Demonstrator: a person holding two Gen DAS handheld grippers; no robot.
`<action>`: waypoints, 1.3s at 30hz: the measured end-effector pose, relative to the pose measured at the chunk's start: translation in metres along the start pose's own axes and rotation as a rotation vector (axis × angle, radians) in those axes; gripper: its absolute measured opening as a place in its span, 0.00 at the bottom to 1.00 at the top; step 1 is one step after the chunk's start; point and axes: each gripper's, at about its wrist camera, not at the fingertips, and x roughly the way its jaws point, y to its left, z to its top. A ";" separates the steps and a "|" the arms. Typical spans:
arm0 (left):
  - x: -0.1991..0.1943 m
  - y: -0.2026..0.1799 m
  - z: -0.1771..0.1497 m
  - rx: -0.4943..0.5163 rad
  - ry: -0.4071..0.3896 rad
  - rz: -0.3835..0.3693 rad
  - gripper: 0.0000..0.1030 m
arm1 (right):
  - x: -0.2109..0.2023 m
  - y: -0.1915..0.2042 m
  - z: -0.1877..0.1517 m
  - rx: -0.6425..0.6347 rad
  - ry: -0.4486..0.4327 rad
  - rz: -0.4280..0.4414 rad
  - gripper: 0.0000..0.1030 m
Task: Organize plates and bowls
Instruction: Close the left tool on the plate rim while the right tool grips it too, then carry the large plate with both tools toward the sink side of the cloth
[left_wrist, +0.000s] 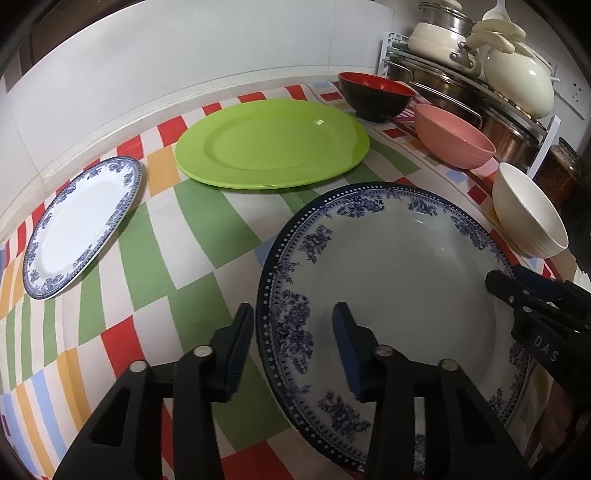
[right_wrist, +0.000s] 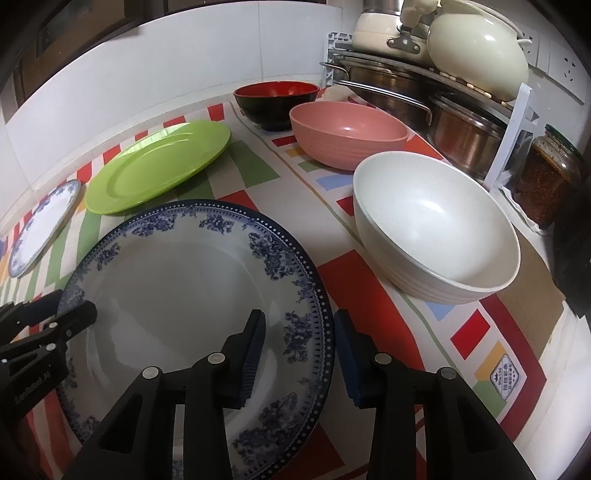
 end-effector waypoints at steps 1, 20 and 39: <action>0.000 0.000 0.000 0.000 0.000 0.002 0.40 | 0.002 -0.001 0.000 0.002 0.008 0.002 0.37; -0.022 0.022 -0.006 -0.051 -0.031 0.052 0.37 | -0.015 0.018 0.003 -0.022 -0.004 0.019 0.34; -0.094 0.113 -0.051 -0.214 -0.102 0.182 0.37 | -0.065 0.112 0.000 -0.170 -0.043 0.136 0.34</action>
